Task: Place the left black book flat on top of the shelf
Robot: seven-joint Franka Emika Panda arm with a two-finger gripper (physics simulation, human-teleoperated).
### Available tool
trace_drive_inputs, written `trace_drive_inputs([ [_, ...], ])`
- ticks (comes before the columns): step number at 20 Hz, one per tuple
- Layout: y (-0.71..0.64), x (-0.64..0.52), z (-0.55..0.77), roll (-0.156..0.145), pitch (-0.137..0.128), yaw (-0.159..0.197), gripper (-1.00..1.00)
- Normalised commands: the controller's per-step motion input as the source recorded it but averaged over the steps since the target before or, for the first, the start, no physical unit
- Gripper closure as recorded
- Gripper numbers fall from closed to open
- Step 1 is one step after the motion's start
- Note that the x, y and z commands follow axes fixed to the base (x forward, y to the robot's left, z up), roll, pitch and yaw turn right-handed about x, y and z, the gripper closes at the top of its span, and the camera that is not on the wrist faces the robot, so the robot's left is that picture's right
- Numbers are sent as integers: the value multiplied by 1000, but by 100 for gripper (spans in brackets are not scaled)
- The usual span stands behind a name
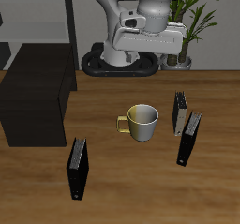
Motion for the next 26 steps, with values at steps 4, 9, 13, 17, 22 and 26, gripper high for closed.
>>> trace_drive_inputs([
  [4,185,79,71,-16,-22,-2,-100],
  [9,255,131,114,-24,-28,-1,-100],
  [13,226,119,89,-13,-25,-5,-100],
  [17,357,127,55,15,-15,-6,-100],
  [22,316,141,-11,31,-26,26,-100],
  [26,262,246,-16,11,-17,5,-100],
])
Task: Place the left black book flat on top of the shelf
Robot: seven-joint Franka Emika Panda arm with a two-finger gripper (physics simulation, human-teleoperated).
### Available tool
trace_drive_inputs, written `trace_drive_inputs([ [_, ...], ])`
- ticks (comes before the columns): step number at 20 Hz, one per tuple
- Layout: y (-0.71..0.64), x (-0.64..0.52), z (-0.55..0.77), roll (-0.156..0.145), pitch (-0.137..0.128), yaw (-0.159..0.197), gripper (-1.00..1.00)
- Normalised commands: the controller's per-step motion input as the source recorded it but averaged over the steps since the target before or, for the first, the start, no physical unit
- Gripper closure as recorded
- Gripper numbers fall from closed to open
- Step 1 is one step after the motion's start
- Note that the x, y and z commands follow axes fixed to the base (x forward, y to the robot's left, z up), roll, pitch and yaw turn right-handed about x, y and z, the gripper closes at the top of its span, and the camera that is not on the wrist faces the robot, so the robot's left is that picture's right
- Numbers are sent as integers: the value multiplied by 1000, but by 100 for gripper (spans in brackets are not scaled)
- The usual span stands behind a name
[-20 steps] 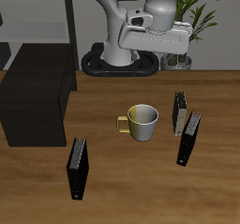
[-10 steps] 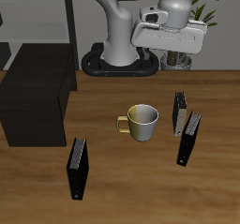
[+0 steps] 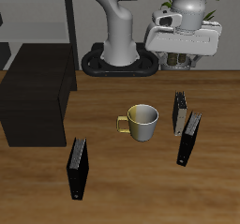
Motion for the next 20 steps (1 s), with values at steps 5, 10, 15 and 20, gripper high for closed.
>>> trace_drive_inputs([
  [5,155,289,-38,-10,-1,-7,-100],
  [10,168,238,-75,21,2,-14,-100],
  [15,349,212,-130,64,-19,34,-100],
  [20,191,198,-110,41,-32,17,-100],
])
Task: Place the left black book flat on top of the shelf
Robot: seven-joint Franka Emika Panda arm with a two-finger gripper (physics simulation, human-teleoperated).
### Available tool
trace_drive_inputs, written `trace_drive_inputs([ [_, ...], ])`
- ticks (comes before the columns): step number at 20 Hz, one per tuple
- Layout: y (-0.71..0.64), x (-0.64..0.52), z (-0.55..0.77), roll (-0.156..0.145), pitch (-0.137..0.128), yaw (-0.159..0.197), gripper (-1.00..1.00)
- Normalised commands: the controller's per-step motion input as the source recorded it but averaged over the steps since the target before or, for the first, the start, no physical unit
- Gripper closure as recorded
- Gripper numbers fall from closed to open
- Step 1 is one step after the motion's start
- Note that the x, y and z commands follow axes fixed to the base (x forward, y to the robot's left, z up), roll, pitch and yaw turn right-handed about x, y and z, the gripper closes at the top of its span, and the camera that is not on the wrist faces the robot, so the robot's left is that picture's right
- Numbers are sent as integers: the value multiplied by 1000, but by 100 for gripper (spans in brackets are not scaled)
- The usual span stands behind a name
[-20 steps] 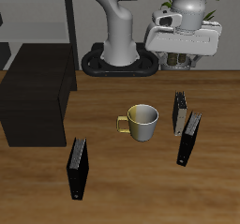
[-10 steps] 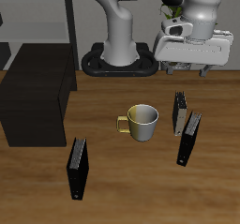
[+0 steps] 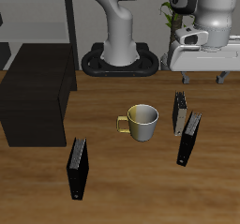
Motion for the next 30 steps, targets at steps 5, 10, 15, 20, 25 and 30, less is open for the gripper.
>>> trace_drive_inputs([
  [5,48,214,-89,-11,2,-23,-100],
  [10,8,155,-256,-9,-5,-8,-100],
  [15,-18,-60,-143,9,-5,-54,-100],
  [20,-20,-145,-181,21,-16,-37,-100],
  [25,-28,-89,-234,7,-13,-2,-100],
  [30,-92,-12,-180,-13,10,-6,-100],
])
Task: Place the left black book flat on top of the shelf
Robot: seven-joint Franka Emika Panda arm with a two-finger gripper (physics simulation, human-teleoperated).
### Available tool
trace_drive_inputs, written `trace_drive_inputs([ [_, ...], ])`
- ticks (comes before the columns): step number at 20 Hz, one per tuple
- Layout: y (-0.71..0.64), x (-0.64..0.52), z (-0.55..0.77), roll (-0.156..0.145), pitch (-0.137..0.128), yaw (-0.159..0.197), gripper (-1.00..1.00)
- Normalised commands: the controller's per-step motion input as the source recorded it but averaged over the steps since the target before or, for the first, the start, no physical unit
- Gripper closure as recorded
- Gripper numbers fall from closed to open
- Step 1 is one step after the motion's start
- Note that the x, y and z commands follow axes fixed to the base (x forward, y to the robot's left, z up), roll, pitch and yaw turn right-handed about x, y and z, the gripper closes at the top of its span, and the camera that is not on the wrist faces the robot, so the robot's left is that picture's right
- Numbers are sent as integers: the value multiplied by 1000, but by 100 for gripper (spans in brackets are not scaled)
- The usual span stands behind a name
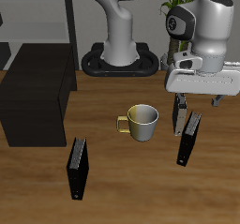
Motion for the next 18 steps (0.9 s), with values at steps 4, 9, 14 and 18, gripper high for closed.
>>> trace_drive_inputs([
  [4,-83,48,-305,-3,44,-7,-100],
  [9,-45,-17,-342,-2,57,-43,-100],
  [14,-30,-14,-283,-3,41,2,-100],
  [18,38,-7,-302,24,58,-8,-100],
])
